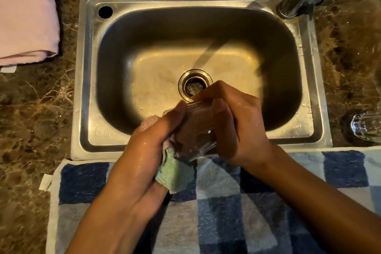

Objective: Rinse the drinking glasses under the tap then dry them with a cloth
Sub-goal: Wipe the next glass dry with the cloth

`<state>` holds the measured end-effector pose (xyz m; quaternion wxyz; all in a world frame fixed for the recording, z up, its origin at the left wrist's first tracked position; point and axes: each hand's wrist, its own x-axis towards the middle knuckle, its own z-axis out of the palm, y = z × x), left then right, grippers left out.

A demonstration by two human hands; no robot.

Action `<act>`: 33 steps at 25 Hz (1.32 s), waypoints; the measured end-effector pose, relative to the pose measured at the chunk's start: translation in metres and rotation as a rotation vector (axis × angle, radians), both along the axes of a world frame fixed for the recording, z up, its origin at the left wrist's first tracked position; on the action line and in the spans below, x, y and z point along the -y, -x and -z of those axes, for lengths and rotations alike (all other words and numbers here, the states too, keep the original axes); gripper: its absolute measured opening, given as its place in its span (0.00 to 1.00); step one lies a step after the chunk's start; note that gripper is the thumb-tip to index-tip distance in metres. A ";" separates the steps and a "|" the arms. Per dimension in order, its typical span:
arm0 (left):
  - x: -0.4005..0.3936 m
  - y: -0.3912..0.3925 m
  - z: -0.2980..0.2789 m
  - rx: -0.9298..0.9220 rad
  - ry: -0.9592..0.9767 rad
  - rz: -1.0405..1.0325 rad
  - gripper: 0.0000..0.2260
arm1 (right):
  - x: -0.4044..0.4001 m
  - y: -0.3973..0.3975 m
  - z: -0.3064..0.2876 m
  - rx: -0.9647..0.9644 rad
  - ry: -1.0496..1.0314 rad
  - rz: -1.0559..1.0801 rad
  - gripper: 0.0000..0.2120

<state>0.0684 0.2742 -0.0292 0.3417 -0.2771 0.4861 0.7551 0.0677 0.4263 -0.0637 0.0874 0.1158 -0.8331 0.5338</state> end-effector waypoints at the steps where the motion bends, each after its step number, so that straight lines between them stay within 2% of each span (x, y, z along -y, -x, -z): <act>1: 0.003 0.000 0.001 -0.010 -0.058 -0.021 0.12 | 0.001 0.000 0.001 0.016 0.001 -0.003 0.17; 2: 0.001 -0.003 -0.001 -0.046 -0.137 -0.057 0.12 | 0.001 0.000 -0.001 0.083 0.030 0.005 0.17; 3: 0.001 -0.007 -0.001 -0.141 -0.131 -0.077 0.12 | 0.000 0.000 -0.003 0.217 0.089 0.014 0.18; 4: 0.002 -0.011 -0.003 -0.289 -0.046 -0.063 0.09 | 0.000 0.000 -0.008 0.420 0.176 0.011 0.20; 6: 0.004 -0.020 0.006 -0.711 0.282 0.049 0.06 | 0.001 0.002 -0.018 0.898 0.371 -0.009 0.29; 7: 0.003 -0.022 0.008 -0.901 0.435 0.144 0.06 | 0.001 0.002 -0.019 1.049 0.422 0.013 0.33; 8: 0.001 -0.022 0.006 -1.023 0.562 0.234 0.06 | 0.003 0.001 -0.017 1.096 0.439 0.071 0.34; 9: 0.000 -0.026 0.006 -1.049 0.647 0.268 0.06 | 0.007 -0.002 -0.015 1.052 0.432 0.145 0.31; 10: 0.000 -0.028 0.001 -0.913 0.622 0.226 0.06 | 0.012 -0.005 -0.012 0.949 0.403 0.211 0.27; 12: -0.004 -0.027 -0.007 -0.443 0.261 0.013 0.02 | 0.018 -0.012 -0.004 0.618 0.295 0.249 0.20; 13: -0.007 -0.024 -0.010 -0.264 0.122 -0.022 0.06 | 0.019 -0.015 0.001 0.426 0.234 0.211 0.17; 14: -0.003 -0.021 -0.007 -0.147 0.073 -0.008 0.10 | 0.017 -0.017 0.007 0.252 0.186 0.152 0.16; 16: 0.010 -0.008 -0.007 -0.011 0.156 0.062 0.16 | 0.012 -0.022 0.015 0.041 0.105 0.051 0.18; 18: 0.013 -0.003 -0.007 -0.011 0.036 0.020 0.11 | 0.009 -0.025 0.018 0.049 0.113 0.001 0.20; 19: 0.015 -0.008 -0.012 -0.115 0.008 0.028 0.10 | 0.009 -0.026 0.017 0.144 0.155 -0.003 0.20; 20: 0.017 -0.013 -0.016 -0.275 0.082 0.081 0.10 | 0.009 -0.027 0.012 0.320 0.216 -0.005 0.20; 21: 0.019 -0.021 -0.012 -0.473 0.226 0.153 0.08 | 0.008 -0.024 0.005 0.574 0.316 -0.021 0.23; 23: 0.016 -0.025 0.001 -0.893 0.522 0.334 0.06 | 0.005 -0.019 -0.005 1.075 0.480 -0.076 0.35; 24: 0.014 -0.026 0.005 -1.029 0.629 0.417 0.06 | 0.004 -0.016 -0.005 1.180 0.499 -0.058 0.38; 25: 0.011 -0.027 0.007 -1.052 0.654 0.438 0.07 | 0.005 -0.015 -0.004 1.182 0.488 -0.003 0.38; 26: 0.010 -0.029 0.005 -0.952 0.591 0.388 0.07 | 0.009 -0.017 -0.001 1.118 0.468 0.064 0.35; 28: 0.008 -0.029 -0.004 -0.523 0.249 0.194 0.05 | 0.015 -0.023 0.005 0.830 0.374 0.181 0.25; 29: 0.006 -0.026 -0.003 -0.321 0.130 0.116 0.02 | 0.014 -0.025 0.008 0.643 0.287 0.176 0.21; 30: 0.008 -0.023 0.002 -0.140 0.052 0.063 0.07 | 0.012 -0.027 0.013 0.498 0.237 0.122 0.18; 32: 0.015 -0.015 0.008 0.150 -0.076 -0.034 0.17 | 0.003 -0.031 0.018 0.396 0.210 -0.025 0.26; 33: 0.017 -0.013 0.008 0.193 -0.097 -0.051 0.20 | -0.001 -0.031 0.017 0.406 0.222 -0.068 0.30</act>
